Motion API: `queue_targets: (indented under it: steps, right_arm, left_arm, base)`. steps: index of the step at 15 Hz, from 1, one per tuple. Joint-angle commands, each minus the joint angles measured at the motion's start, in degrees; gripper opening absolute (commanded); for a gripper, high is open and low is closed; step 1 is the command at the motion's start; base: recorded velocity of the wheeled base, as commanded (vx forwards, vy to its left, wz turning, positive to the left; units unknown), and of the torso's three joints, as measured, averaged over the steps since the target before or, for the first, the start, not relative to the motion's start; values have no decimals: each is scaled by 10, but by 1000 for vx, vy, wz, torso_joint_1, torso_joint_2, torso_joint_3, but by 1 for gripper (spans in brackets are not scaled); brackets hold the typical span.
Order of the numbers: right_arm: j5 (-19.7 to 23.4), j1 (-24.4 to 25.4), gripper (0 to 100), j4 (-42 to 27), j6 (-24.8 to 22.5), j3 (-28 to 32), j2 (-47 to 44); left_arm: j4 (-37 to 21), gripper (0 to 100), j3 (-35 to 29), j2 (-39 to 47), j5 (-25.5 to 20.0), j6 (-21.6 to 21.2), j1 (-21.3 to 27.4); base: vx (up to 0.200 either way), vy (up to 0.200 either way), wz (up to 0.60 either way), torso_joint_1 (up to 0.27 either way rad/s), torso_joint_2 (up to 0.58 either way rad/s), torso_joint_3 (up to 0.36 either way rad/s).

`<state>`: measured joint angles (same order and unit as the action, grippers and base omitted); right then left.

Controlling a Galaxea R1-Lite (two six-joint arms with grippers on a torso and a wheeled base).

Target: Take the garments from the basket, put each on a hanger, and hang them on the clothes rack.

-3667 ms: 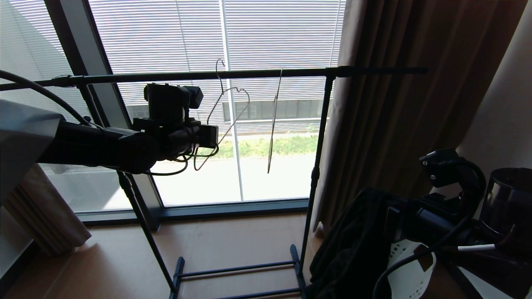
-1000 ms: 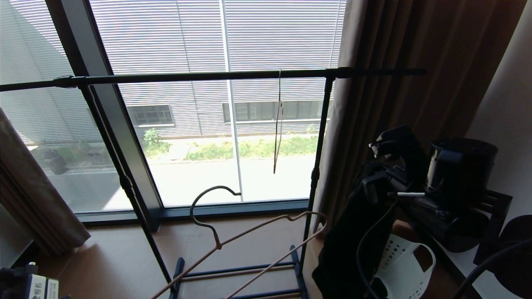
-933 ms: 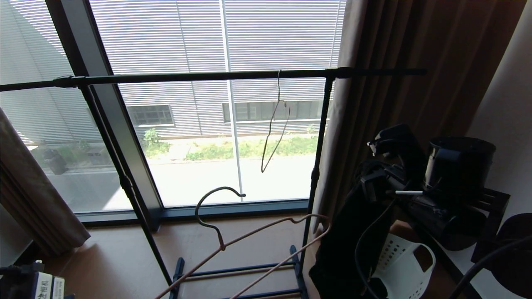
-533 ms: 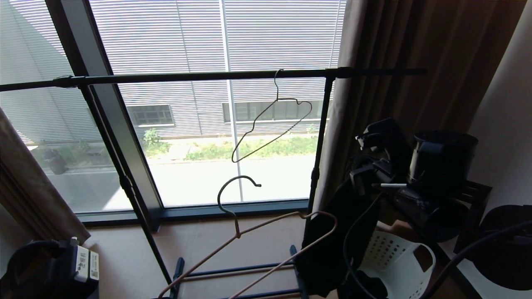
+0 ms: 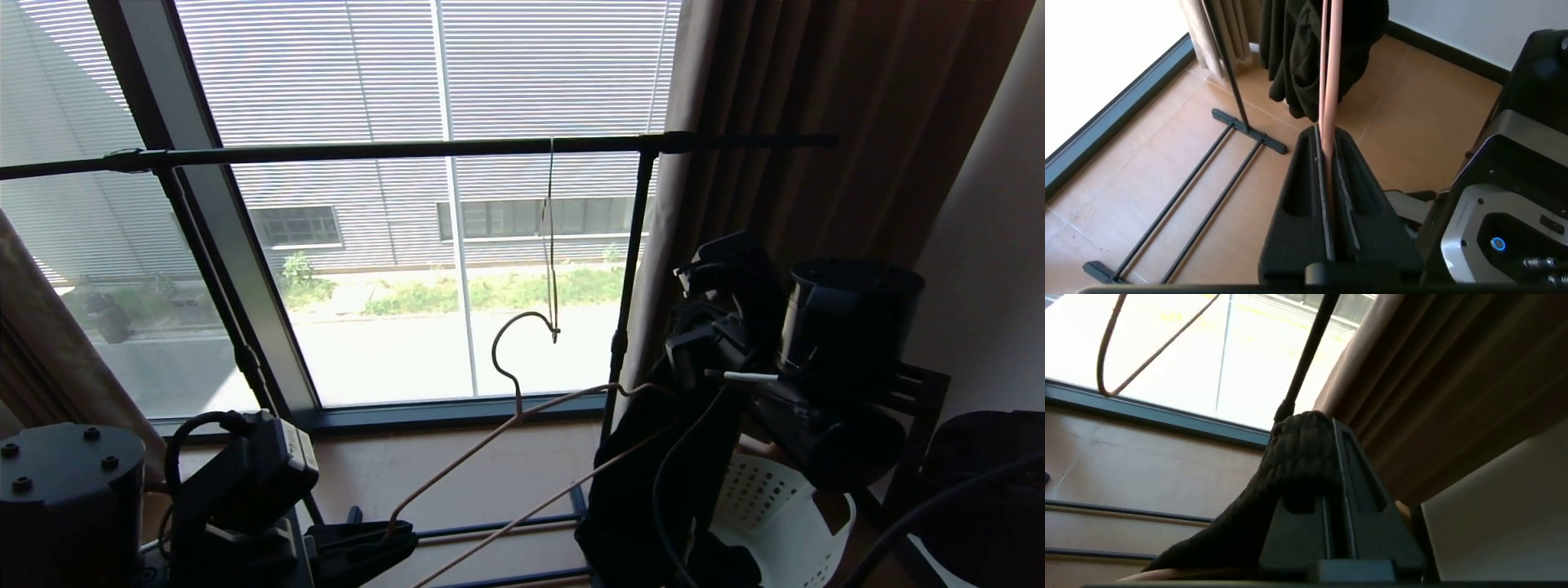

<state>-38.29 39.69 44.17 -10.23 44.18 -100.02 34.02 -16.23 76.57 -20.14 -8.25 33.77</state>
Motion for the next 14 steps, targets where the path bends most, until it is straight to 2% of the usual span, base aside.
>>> queue_targets:
  steps: [1,6,10,14]
  right_arm:
    - [-17,18,0,0,0,0,-2]
    - [-62,50,0,0,1,26,2]
    - [-96,50,0,1,3,48,3]
    - [-107,50,0,0,5,81,-26]
  left_arm:
    - [1,0,-18,45,0,0,3]
    - [9,0,-35,75,5,0,6]
    - [78,0,-33,104,67,2,7]
    - [132,0,-42,125,71,13,42]
  base:
    - [0,0,0,0,0,0]
    - [0,0,0,0,0,0]
    - [0,0,0,0,0,0]
    - [0,0,0,0,0,0]
